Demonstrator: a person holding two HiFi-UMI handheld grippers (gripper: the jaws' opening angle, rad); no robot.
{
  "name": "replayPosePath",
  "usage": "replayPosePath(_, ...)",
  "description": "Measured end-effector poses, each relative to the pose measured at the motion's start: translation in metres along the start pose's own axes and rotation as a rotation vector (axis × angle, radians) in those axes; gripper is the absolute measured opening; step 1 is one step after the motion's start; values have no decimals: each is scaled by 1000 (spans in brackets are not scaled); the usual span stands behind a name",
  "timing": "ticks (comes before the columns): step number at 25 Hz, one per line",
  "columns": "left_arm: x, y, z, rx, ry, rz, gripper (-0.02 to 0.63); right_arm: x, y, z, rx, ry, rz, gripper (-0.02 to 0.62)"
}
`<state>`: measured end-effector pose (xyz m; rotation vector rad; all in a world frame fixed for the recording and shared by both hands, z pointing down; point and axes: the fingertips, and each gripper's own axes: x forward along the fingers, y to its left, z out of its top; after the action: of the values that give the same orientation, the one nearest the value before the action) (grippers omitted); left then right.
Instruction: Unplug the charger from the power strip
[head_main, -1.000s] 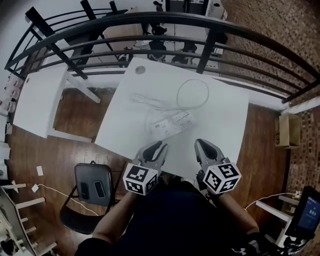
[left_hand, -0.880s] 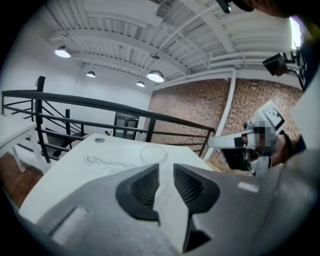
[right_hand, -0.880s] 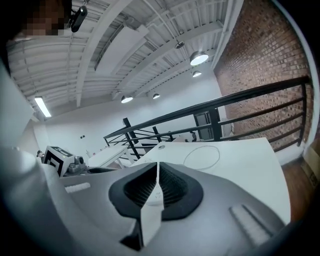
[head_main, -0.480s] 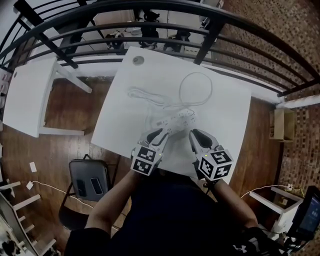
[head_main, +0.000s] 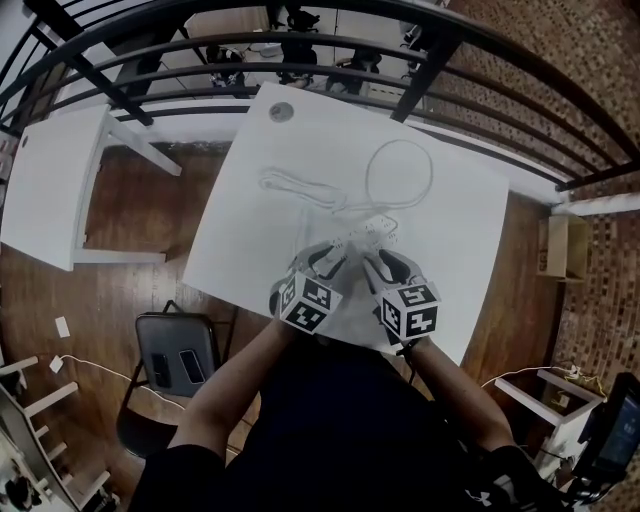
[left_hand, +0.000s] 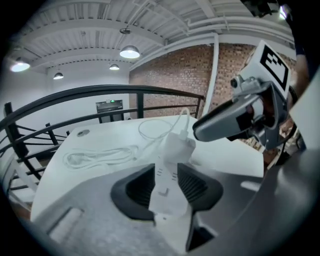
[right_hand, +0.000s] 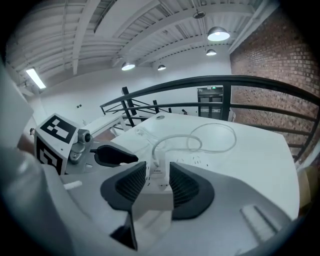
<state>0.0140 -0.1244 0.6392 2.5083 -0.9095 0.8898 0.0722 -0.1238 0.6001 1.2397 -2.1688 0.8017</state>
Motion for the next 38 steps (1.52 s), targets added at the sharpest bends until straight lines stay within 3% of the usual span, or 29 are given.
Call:
replayPosePath(9, 25, -4, -14, 59, 67, -7, 166, 39, -3, -16, -65, 85, -65, 176)
replayPosePath(24, 28, -5, -13, 32, 25, -4, 166, 56, -10, -24, -129, 128, -147, 147)
replayPosePath(38, 28, -4, -17, 38, 20, 9, 166, 54, -3, -19, -141, 117, -156, 141)
